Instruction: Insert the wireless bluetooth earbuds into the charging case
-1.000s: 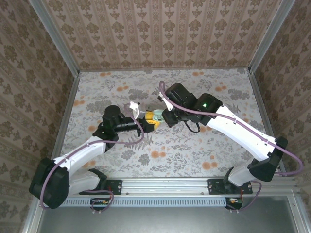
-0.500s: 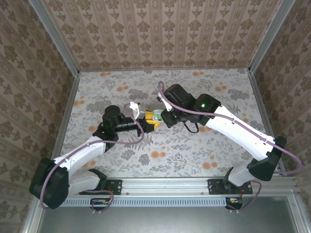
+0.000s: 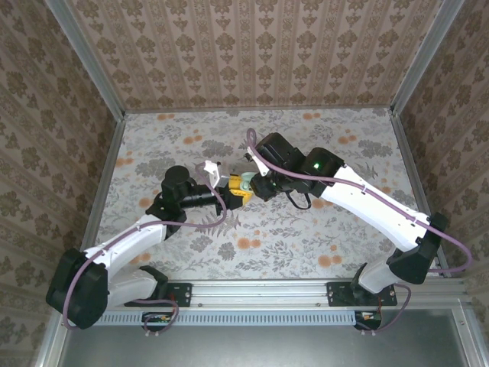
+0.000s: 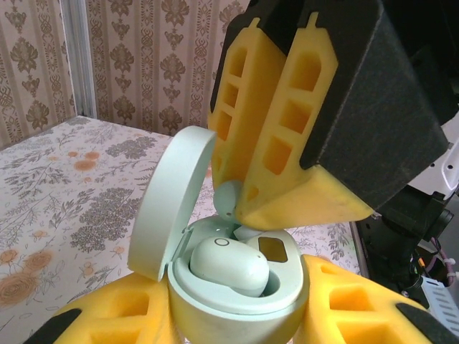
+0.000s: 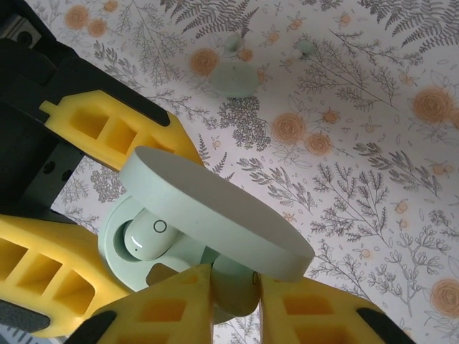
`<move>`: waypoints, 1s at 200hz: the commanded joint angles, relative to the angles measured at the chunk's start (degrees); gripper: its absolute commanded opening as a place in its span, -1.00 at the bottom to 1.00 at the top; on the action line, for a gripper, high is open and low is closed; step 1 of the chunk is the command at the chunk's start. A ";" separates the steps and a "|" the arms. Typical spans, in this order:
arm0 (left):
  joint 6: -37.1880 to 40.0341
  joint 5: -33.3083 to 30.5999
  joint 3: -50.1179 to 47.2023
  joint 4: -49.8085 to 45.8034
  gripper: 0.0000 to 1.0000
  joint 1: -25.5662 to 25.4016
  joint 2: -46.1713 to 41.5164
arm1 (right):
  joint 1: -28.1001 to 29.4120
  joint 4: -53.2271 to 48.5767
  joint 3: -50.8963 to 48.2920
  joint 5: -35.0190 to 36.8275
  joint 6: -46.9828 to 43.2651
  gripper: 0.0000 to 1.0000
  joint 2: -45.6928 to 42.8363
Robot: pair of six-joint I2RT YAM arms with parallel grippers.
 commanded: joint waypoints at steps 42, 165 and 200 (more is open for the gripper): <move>1.41 -0.09 2.47 0.85 -1.00 -0.24 0.77 | 0.39 0.50 1.29 -3.41 1.19 -0.52 0.40; 1.65 -0.80 0.67 1.15 -1.00 -0.24 -0.81 | -0.65 0.54 1.84 -3.61 2.77 -0.27 -0.81; 1.56 -0.63 0.71 1.30 -1.00 -0.24 -0.98 | -1.22 -0.27 2.30 -3.49 3.12 -0.24 -1.12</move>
